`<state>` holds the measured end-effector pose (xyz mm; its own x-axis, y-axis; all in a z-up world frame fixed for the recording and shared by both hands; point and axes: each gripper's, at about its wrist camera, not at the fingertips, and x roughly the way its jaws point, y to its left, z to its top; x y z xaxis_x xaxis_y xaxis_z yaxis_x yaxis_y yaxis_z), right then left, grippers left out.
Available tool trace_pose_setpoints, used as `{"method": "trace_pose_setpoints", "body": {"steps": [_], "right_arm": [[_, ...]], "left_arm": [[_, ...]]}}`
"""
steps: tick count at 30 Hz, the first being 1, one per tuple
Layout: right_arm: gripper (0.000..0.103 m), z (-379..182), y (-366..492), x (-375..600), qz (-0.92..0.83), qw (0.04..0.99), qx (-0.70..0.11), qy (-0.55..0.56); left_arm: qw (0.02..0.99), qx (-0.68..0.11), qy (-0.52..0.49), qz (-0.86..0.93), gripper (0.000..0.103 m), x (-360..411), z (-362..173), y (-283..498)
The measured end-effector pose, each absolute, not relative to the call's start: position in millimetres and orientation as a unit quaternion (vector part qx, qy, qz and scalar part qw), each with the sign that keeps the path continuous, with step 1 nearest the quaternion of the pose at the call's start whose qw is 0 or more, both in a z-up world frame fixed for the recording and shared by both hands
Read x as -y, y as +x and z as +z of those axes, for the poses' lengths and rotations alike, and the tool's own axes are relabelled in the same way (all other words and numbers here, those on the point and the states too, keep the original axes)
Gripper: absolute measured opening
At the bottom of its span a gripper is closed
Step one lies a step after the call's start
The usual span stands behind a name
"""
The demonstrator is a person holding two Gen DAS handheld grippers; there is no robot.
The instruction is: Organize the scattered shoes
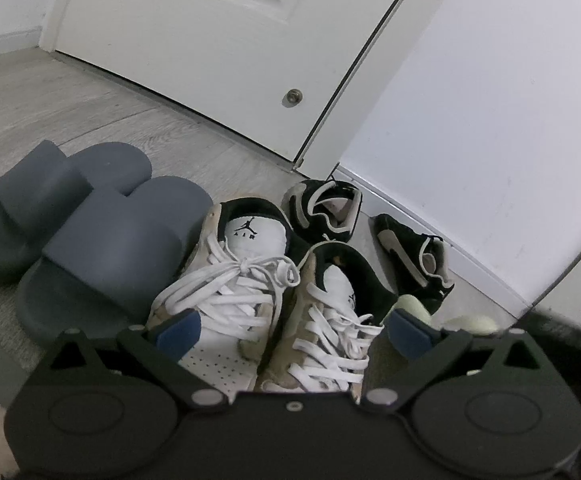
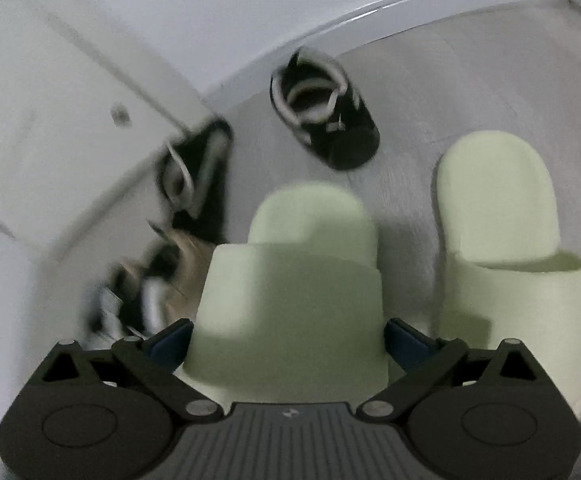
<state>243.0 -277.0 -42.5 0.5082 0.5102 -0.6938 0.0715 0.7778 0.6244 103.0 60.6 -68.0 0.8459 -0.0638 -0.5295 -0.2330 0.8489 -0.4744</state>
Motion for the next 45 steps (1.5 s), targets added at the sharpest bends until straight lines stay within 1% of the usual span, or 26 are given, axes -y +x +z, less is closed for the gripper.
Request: {"method": "trace_pose_setpoints", "body": {"steps": [3,8,12,14,20,24,26,30,31,35,41,44,45], "right_arm": [[0.097,-25,239,299,0.142,0.807,-0.463,0.339],[0.097,1,234,337,0.129,0.826,-0.42,0.352],[0.097,17,231,376,0.097,0.873,-0.371,0.3],[0.097,16,231,396,0.064,0.89,-0.364,0.267],[0.097,-20,236,448,0.001,0.891,-0.393,0.228],[0.097,-34,243,472,-0.009,0.867,-0.407,0.287],[0.097,-32,252,466,-0.011,0.873,-0.423,0.241],[0.096,-40,265,437,-0.021,0.87,-0.48,0.113],[0.096,-44,268,434,-0.024,0.864,-0.494,0.101],[0.089,-57,276,421,-0.029,0.841,-0.538,0.056],[0.087,-57,278,406,-0.02,0.839,-0.543,-0.001],[0.089,-50,274,406,-0.021,0.849,-0.528,0.001],[0.091,-46,272,408,-0.024,0.859,-0.511,0.007]], "left_arm": [[0.922,-0.274,-0.269,0.045,0.101,-60,-68,103],[0.922,-0.275,-0.268,0.046,0.101,-59,-68,103],[0.922,-0.276,-0.268,0.046,0.101,-59,-68,103],[0.922,-0.278,-0.266,0.046,0.101,-59,-69,104],[0.923,-0.281,-0.26,0.045,0.102,-57,-70,106],[0.921,-0.285,-0.26,0.045,0.102,-57,-71,107],[0.921,-0.287,-0.258,0.046,0.101,-56,-72,108],[0.921,-0.29,-0.257,0.047,0.101,-56,-72,109],[0.921,-0.29,-0.257,0.048,0.101,-56,-72,109],[0.92,-0.292,-0.257,0.047,0.102,-56,-73,110],[0.919,-0.293,-0.261,0.045,0.102,-57,-74,110],[0.919,-0.293,-0.26,0.044,0.102,-57,-74,110],[0.919,-0.292,-0.26,0.043,0.102,-57,-73,110]]}}
